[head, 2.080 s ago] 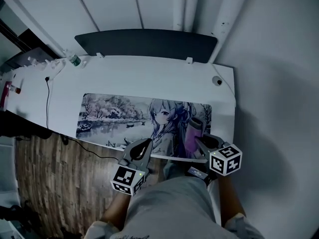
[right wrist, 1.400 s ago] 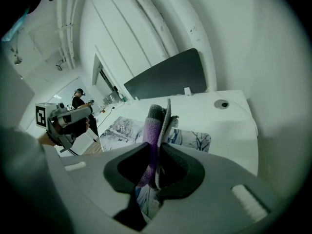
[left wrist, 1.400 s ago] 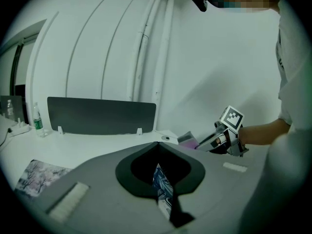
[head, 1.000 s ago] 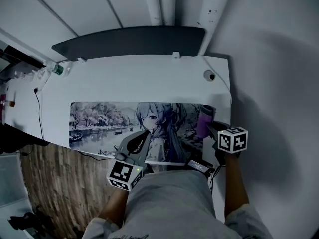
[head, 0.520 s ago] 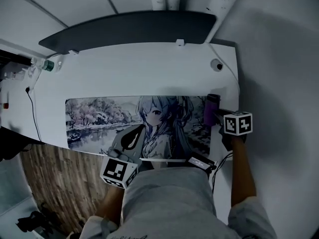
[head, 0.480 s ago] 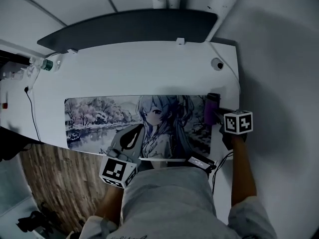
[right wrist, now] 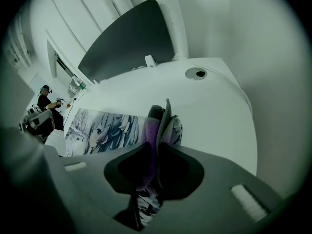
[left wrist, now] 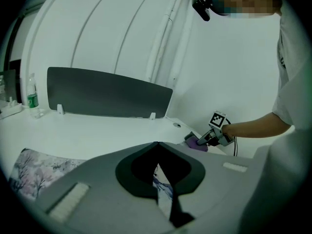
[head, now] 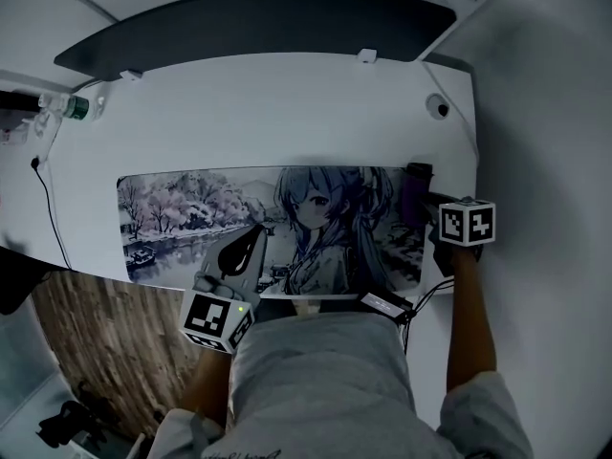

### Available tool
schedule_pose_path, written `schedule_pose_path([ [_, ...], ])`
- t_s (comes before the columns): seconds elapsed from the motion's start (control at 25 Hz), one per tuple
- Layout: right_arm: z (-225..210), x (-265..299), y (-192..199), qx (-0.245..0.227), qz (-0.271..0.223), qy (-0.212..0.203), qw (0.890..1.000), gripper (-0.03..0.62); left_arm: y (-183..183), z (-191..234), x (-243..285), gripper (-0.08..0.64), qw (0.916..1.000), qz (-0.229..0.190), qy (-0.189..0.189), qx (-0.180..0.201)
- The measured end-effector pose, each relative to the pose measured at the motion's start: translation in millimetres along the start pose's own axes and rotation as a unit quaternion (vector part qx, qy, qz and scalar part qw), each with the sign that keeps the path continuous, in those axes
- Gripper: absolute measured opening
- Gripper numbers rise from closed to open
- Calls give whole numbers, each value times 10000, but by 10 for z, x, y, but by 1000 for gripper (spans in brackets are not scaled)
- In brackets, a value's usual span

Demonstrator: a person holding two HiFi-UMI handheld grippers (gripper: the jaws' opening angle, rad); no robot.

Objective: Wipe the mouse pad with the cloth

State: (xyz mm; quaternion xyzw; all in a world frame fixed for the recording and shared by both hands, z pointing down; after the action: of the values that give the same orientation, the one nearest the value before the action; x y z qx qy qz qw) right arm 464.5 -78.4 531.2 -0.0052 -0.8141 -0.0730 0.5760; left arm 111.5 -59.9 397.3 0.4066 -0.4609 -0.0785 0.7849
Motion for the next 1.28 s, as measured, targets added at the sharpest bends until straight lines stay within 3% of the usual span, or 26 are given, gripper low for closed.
schedule_pose_path([
  [1.28, 1915, 724, -411, -32, 182, 238, 9995, 72, 583, 1769, -1082, 18, 9992, -196, -63, -333],
])
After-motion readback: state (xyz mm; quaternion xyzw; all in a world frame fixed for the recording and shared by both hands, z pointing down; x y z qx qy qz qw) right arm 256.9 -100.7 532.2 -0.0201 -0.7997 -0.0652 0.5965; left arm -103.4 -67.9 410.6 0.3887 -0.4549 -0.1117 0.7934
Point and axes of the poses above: the fingertips, and each gripper's own axes: x forward along the fingers, z to its left, y out of its underside, the point moved 3 cm from there along -x, backward along the fingers, and after that the axes turned 14 degrees about z, right-handed, at the moved point
